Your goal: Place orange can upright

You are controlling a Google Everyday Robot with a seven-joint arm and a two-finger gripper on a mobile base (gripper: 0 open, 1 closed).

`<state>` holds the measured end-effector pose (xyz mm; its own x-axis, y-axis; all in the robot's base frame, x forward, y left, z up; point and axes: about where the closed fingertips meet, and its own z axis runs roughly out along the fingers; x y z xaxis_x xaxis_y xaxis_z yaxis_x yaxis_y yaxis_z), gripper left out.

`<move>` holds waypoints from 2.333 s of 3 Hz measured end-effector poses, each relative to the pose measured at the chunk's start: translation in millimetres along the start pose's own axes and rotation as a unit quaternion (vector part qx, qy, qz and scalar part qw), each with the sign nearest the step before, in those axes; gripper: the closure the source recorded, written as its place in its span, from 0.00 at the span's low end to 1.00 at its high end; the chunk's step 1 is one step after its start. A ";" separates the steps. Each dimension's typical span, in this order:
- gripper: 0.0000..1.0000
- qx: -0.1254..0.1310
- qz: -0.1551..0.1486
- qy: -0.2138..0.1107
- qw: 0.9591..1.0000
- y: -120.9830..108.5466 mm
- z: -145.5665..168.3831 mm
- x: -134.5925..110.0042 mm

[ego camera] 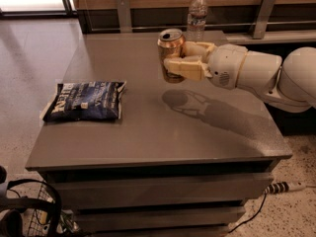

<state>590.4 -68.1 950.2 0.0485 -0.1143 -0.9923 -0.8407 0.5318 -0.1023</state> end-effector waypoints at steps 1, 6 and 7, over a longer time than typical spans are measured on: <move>1.00 -0.012 0.000 -0.001 1.000 17.5 -0.9 10.6; 1.00 -0.018 0.076 0.020 0.997 63.5 -10.6 70.5; 0.98 -0.008 0.084 0.028 0.996 63.9 -15.2 81.6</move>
Offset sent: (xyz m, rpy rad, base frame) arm -0.0349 0.0100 -0.0326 0.0055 0.0195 0.0349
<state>532.5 -56.2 863.8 -0.1243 -0.0714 -0.9897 -0.8422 0.5349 0.0672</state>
